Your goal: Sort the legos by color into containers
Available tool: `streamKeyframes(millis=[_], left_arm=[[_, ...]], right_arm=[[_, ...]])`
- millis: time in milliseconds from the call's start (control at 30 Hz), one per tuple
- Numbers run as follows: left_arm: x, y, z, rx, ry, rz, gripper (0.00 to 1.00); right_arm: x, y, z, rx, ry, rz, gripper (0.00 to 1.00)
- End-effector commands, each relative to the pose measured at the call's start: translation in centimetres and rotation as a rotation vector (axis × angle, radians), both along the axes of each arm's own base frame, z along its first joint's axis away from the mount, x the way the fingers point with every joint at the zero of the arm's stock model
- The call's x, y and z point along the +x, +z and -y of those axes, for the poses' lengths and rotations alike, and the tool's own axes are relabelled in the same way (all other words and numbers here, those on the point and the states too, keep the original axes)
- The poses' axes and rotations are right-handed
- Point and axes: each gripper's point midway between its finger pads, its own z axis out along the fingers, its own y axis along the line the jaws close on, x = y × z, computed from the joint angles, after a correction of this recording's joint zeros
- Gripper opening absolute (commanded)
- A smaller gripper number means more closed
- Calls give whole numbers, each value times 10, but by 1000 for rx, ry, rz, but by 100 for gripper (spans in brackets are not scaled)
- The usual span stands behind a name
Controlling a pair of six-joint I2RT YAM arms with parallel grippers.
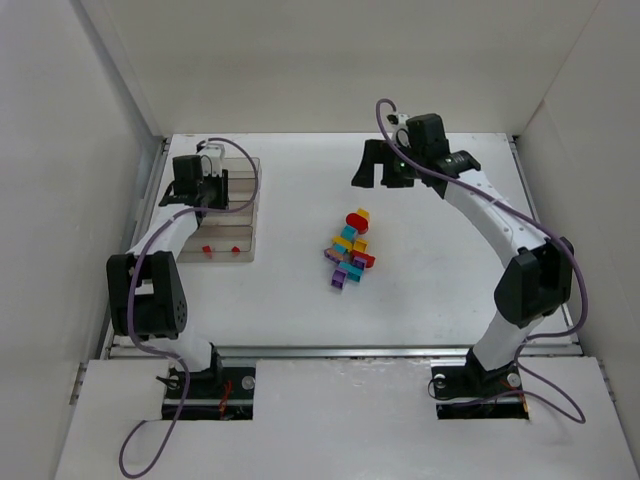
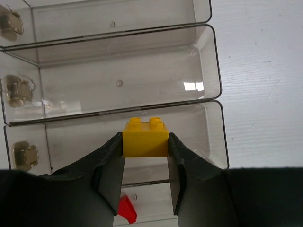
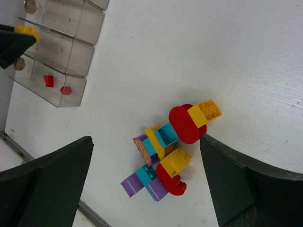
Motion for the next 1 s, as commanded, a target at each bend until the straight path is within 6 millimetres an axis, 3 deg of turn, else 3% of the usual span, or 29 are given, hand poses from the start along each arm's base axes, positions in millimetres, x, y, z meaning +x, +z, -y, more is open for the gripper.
streamKeyframes(millis=[0, 267, 467, 667, 967], left_arm=[[14, 27, -6, -10, 24, 60, 0], [0, -13, -12, -38, 28, -72, 8], [3, -13, -10, -44, 19, -50, 39], [0, -12, -16, -54, 32, -56, 57], [-13, -18, -17, -46, 43, -72, 59]], right_arm=[[8, 21, -3, 18, 20, 55, 100], [15, 28, 7, -9, -20, 78, 100], [15, 33, 9, -13, -28, 81, 100], [15, 33, 9, -13, -28, 81, 100], [12, 21, 14, -44, -38, 55, 100]])
